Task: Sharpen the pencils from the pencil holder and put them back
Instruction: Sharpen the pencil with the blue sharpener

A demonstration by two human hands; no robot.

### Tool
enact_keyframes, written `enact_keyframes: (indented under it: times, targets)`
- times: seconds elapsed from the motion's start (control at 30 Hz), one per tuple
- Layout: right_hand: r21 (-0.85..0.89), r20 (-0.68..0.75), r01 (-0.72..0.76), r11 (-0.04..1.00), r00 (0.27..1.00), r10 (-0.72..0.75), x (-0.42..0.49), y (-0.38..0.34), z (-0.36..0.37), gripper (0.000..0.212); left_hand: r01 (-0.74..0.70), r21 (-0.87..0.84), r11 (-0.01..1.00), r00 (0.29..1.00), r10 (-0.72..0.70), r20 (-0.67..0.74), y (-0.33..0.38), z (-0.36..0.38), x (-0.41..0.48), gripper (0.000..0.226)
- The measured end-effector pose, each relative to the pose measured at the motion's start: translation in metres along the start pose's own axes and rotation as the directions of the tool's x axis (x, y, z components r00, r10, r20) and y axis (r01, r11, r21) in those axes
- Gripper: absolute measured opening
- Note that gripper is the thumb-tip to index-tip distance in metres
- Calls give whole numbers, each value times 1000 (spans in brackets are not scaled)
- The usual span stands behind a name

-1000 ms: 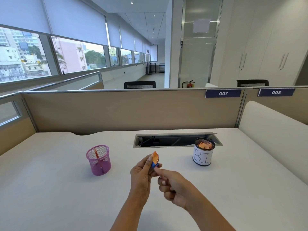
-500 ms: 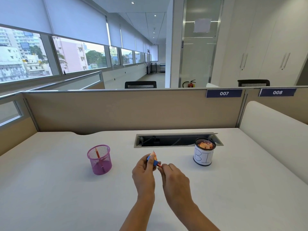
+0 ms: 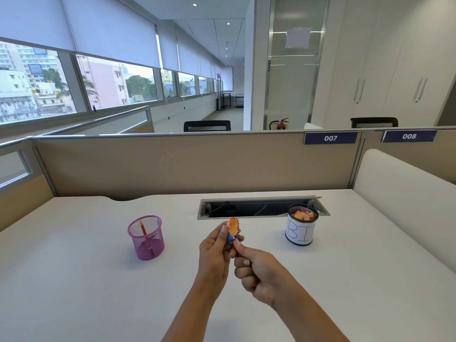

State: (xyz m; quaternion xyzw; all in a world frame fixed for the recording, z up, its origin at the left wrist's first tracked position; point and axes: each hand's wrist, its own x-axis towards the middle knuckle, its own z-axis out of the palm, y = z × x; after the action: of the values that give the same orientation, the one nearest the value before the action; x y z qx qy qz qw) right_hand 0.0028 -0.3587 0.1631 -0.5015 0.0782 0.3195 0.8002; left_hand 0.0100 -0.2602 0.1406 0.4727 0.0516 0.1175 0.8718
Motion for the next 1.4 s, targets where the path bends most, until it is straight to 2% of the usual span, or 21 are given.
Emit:
enact_keyframes:
  times: [0.1,0.17,0.27,0.33,0.37,0.4,0.47,0.53,0.6,0.63,0.7,0.77,0.83,0.9,1.03,1.1,1.17,1.2,1.27,1.33,1.4]
  targets:
    - [302,165,-164,939,979,117,2,-3,-3,37,57,-101,993,998,-54,27,0,0,-2,30]
    - [320,197,-183,929,972,124,4,-3,-5,36,68,-117,991,998,-66,20,-2,-2,-2,31]
    - [116,127,-97,989,989,82,3,-4,-7,28,21,-29,999,999,-22,-30,-4,-5,0,25]
    - [-147,43,47,988,998,-42,4,-4,-7,12,-22,43,999,997,25,-80,-5,-6,1,19]
    - [-312,-1,135,940,990,-143,6,-3,-6,4,-44,80,996,993,52,-108,-6,-6,2,16]
    - [-481,-39,211,851,965,-261,9,-1,-6,4,-64,121,991,987,81,-139,-7,-6,2,13]
    - [-753,-22,326,572,856,-517,15,3,-10,5,-100,201,974,967,143,-212,-8,-4,2,7]
    - [-889,139,394,232,715,-685,19,8,-13,9,-133,273,953,935,212,-285,-8,-1,1,4]
    - [-935,270,350,-53,607,-748,24,13,-17,18,-159,341,927,898,279,-340,-8,2,-1,7]
    - [-942,309,298,-156,588,-748,26,16,-20,18,-168,364,916,883,304,-357,-7,3,-2,8]
    - [-929,369,236,-284,570,-735,27,19,-18,15,-161,393,905,873,317,-372,-7,6,-3,5]
    - [-912,409,219,-346,516,-753,30,22,-15,15,-145,395,907,886,297,-357,-8,7,-3,2]
    - [-937,349,221,-272,513,-784,29,27,-14,16,-139,378,915,911,268,-314,-9,5,-2,7]
    - [-971,210,212,-111,531,-821,33,26,-16,29,-130,363,923,936,235,-262,-8,5,-3,9]
    - [-926,44,290,242,721,-692,22,15,-6,31,-113,254,961,977,153,-145,-2,4,-4,18]
    - [-810,-73,265,523,839,-540,15,9,-2,32,-84,209,974,989,108,-104,0,3,-3,18]
    - [-539,-119,212,815,939,-322,8,3,-1,35,-54,155,986,995,65,-70,2,2,-1,18]
    - [-375,-100,165,912,971,-217,4,0,0,35,-40,120,992,998,46,-51,3,1,0,19]
    - [-50,-23,18,999,1000,-19,0,-6,-1,33,-4,18,1000,1000,4,-16,4,1,1,22]
    - [188,77,-115,975,992,102,-1,-9,-1,34,51,-107,993,999,-50,5,4,1,0,25]
    - [298,139,-163,941,982,126,1,-9,-1,42,97,-190,977,995,-95,17,2,1,-1,29]
